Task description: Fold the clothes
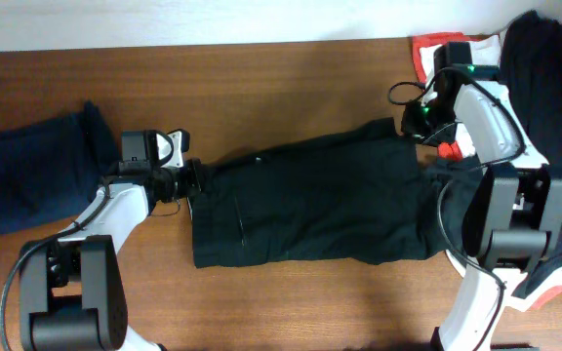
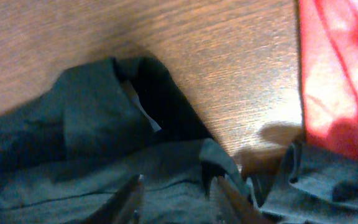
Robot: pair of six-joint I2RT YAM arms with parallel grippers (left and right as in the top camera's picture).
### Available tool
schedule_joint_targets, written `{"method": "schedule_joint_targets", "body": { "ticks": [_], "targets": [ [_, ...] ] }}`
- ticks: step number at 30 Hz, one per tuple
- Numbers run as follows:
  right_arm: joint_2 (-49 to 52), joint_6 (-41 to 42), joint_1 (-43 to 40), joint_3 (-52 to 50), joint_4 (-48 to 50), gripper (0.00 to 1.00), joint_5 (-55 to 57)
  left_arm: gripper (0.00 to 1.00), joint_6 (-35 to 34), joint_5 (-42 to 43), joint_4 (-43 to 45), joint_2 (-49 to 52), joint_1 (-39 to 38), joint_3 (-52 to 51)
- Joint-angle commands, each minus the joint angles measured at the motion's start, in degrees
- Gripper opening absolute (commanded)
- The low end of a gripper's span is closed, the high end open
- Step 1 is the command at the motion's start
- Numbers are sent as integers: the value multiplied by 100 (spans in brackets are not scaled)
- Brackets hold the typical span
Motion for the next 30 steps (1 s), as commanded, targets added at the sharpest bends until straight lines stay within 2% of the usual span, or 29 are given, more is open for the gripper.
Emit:
{"method": "schedule_joint_targets", "body": {
  "ticks": [1,2,3,5,7,8,9,10,12,13,17,20,21,22,24,27,28,29,30],
  "targets": [
    [101,-24,-7,-57,15,11,-20,2,28,83,-70,-166,17,-7],
    [103,-26,-7,-57,61,20,-13,2,31,83,-92,-170,17,-7],
    [125,-24,-4,-57,87,39,107,2,28,83,-85,-175,17,-7],
    [129,-26,-7,-57,120,50,203,2,31,81,-85,-175,17,-7],
    [168,-26,2,-57,122,50,197,2,28,83,-87,-175,17,-7],
    [238,-31,35,-57,79,49,114,2,28,83,-85,-175,17,-7],
    [330,-28,109,-57,52,43,70,2,31,81,-87,-175,17,-7],
    [396,-28,195,-57,37,4,92,2,28,83,-90,-175,17,-7],
    [251,-24,186,107,-142,4,136,1,28,83,-354,-234,17,-7],
    [72,-26,131,348,-409,4,138,0,28,83,-754,-382,26,-7],
    [-577,-238,236,1716,-1377,4,111,0,-35,-162,-2988,-920,55,-7],
    [-417,-498,822,1733,-1331,4,133,0,-146,-188,-4251,-918,57,-7],
    [-295,-498,949,1733,-1274,4,136,0,-168,-625,-4704,-918,55,-7],
    [-199,-498,979,1733,-1255,4,133,1,-243,-1113,-4798,-918,55,-7],
    [219,-496,1014,1733,-1244,4,136,0,-868,-2094,-4358,-918,55,-7],
    [560,-496,1003,1733,-1121,4,181,1,-883,-2363,-2970,-918,55,-13],
    [573,-490,1003,1733,-1056,7,264,14,-885,-2430,-2614,-911,55,-13],
    [573,-472,997,1733,-988,11,289,15,-879,-2433,-2153,-911,55,-13],
    [573,-468,975,1733,-973,16,286,19,-881,-2409,-1709,-911,55,-13]
  ]
}}
